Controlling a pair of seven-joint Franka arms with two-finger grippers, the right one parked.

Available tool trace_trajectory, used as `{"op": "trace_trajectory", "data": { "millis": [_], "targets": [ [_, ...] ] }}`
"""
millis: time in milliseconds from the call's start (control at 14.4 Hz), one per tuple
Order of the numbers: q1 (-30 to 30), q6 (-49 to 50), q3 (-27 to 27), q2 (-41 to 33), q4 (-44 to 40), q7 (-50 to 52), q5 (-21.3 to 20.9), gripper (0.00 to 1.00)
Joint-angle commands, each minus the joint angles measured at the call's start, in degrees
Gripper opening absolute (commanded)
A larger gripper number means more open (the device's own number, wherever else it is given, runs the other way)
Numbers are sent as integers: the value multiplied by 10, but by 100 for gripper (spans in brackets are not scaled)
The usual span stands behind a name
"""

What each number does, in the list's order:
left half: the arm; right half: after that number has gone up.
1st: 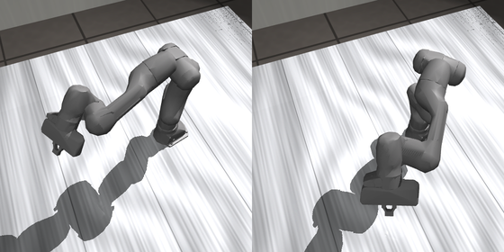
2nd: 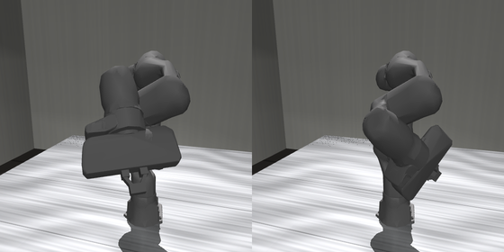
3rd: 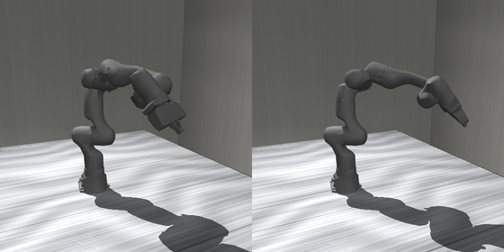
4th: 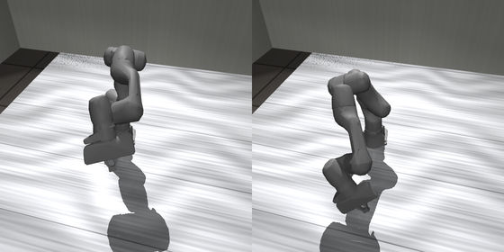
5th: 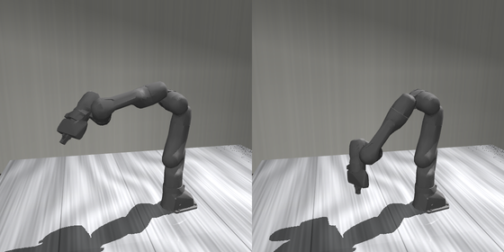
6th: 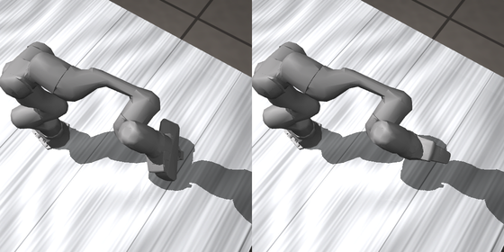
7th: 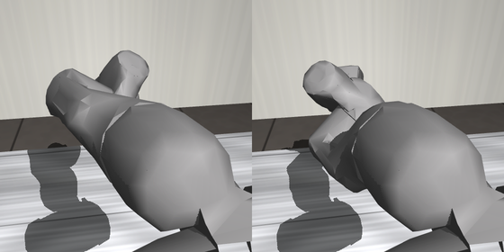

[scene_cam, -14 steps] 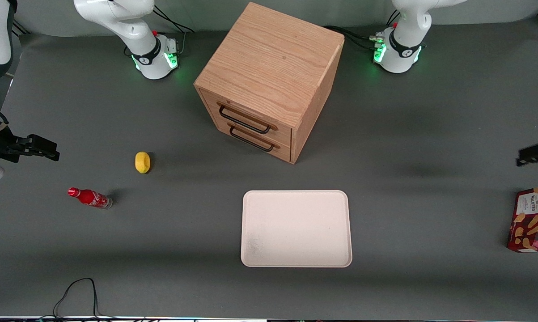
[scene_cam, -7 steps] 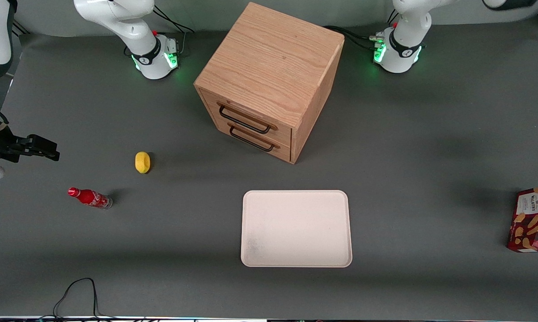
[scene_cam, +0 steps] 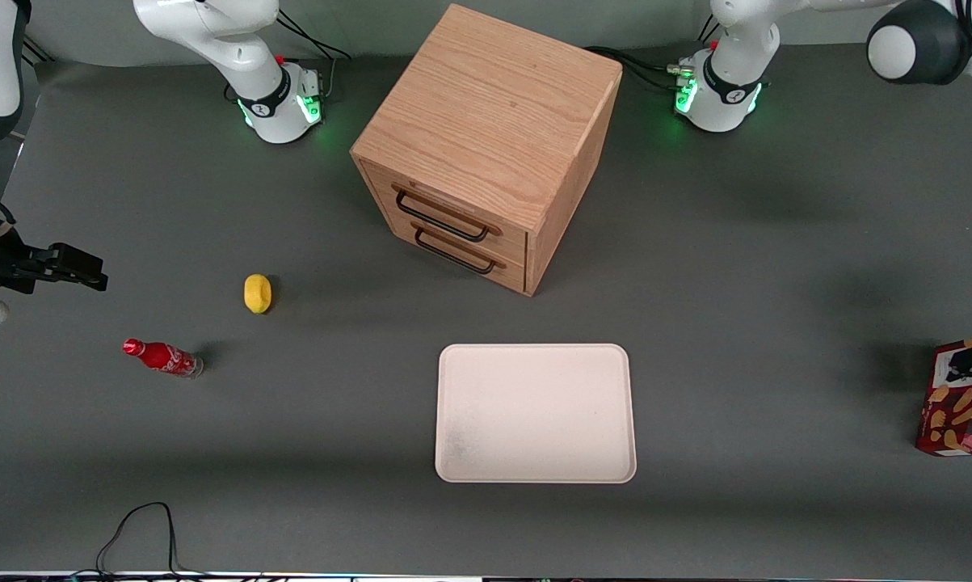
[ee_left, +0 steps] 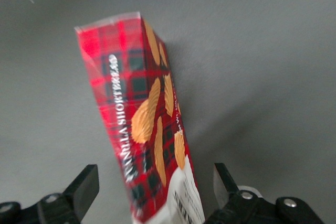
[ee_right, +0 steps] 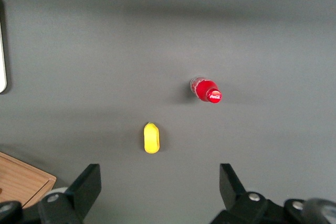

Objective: Place red cookie box on tray
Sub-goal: 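Close the left gripper on the shortbread box and lift it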

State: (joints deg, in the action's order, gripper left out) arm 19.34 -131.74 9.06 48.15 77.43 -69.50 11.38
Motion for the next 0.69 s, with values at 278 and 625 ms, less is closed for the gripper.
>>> {"op": "trace_trajectory", "data": {
  "millis": [278, 625],
  "targets": [
    [-7, -7, 3, 17, -20, 17, 11, 0],
    [-10, 50, 4, -28, -23, 19, 8, 0]
  ]
}}
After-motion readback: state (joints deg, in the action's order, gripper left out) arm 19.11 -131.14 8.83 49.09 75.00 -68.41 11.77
